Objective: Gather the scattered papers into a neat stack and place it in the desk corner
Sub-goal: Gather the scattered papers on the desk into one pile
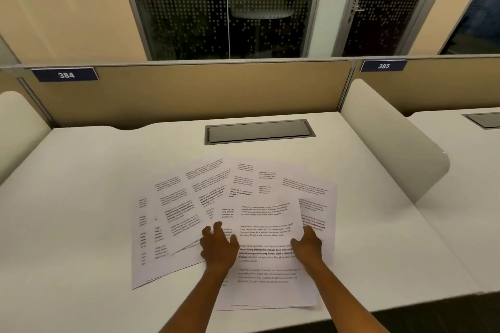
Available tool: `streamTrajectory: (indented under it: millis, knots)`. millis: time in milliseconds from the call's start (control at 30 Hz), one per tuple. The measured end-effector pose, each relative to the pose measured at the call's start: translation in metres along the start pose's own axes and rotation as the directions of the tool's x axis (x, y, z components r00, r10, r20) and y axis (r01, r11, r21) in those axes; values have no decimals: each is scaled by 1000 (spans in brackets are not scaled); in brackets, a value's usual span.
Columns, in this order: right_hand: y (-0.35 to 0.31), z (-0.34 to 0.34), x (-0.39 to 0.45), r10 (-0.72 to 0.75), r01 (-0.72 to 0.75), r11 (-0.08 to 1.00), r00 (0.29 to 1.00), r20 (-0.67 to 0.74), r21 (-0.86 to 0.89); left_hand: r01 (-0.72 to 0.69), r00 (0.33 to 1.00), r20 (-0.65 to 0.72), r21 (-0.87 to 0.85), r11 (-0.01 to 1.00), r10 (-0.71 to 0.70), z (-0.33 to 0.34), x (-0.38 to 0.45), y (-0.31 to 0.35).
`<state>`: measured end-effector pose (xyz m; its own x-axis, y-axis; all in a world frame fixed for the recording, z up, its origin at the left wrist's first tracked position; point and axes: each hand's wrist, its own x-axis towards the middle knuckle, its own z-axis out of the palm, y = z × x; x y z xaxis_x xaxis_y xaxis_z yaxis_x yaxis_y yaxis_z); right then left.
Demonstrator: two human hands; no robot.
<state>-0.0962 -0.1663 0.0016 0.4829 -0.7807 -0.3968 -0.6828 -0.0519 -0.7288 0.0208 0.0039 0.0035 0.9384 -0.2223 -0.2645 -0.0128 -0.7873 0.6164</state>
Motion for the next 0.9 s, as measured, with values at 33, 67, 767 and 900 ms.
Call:
streamTrajectory:
  millis: [33,67,767,900]
  knots:
    - [-2,4,-1,-10,10,1000,1000,10,-25,24,1000,-13,3,1000,-24,-3,0,-4]
    - [-3,8,-3,-19,19,999,1000,15,-51,40,999,-21,-4,999,-40,-5,0,-7]
    - [-7,36,-27,92,-93,987,996,11,128,103,993,96,-333,937,-75,-34,-2,-27]
    - [-4,37,-34,101,-106,982,994,43,159,130,983,170,-406,905,-65,-37,-7,-31]
